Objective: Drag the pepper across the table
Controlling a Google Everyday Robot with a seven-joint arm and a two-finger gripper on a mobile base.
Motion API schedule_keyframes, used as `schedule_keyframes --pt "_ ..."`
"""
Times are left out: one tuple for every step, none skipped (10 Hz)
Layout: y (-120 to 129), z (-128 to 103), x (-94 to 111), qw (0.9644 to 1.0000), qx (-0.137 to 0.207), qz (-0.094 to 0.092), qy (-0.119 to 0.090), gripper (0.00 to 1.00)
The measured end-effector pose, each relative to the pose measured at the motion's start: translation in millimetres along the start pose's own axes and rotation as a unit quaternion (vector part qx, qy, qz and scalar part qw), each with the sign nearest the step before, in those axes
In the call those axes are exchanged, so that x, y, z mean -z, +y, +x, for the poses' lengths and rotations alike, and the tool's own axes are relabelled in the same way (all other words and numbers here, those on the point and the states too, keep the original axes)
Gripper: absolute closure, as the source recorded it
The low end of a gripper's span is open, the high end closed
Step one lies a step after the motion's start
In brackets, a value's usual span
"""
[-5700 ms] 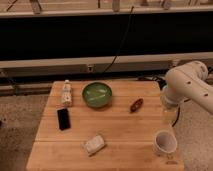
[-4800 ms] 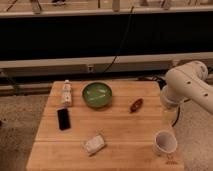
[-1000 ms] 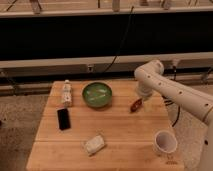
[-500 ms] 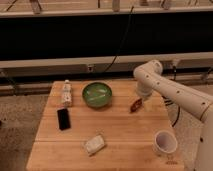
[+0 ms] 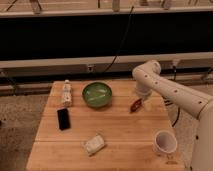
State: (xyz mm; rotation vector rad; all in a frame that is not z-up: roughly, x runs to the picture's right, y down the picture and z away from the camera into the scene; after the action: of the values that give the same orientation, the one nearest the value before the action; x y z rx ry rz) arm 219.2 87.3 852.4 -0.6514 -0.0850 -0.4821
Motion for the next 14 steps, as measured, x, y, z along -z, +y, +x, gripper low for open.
schedule_keyframes --pt "0 0 -3 1.0000 0.004 -0.002 -0.001 0.20" --pt "-2 -1 -5 0.9999 0.010 -0.003 -0.001 0.20" --pt "-3 -1 -7 0.9999 0.015 -0.004 -0.002 0.20" --pt "-4 -1 -9 0.9998 0.019 -0.006 -0.002 0.20" --pt "-4 -1 -11 0.9997 0.024 -0.008 -0.003 0.20" --pt "-4 -1 -12 0.9996 0.027 -0.009 -0.003 0.20" --pt "-5 0 -13 0.9995 0.031 -0.009 -0.003 0.20" --pt "-5 0 -17 0.9992 0.037 -0.012 -0.004 0.20" --pt "-5 -1 -22 0.9990 0.043 -0.014 -0.006 0.20" --pt "-6 -2 -24 0.9988 0.047 -0.014 -0.008 0.20" --pt "-6 -2 -27 0.9985 0.051 -0.015 -0.009 0.20" --pt "-6 -1 -29 0.9984 0.054 -0.016 -0.009 0.20" --pt "-8 -1 -31 0.9981 0.058 -0.016 -0.009 0.20" --pt "-8 0 -33 0.9980 0.060 -0.017 -0.009 0.20"
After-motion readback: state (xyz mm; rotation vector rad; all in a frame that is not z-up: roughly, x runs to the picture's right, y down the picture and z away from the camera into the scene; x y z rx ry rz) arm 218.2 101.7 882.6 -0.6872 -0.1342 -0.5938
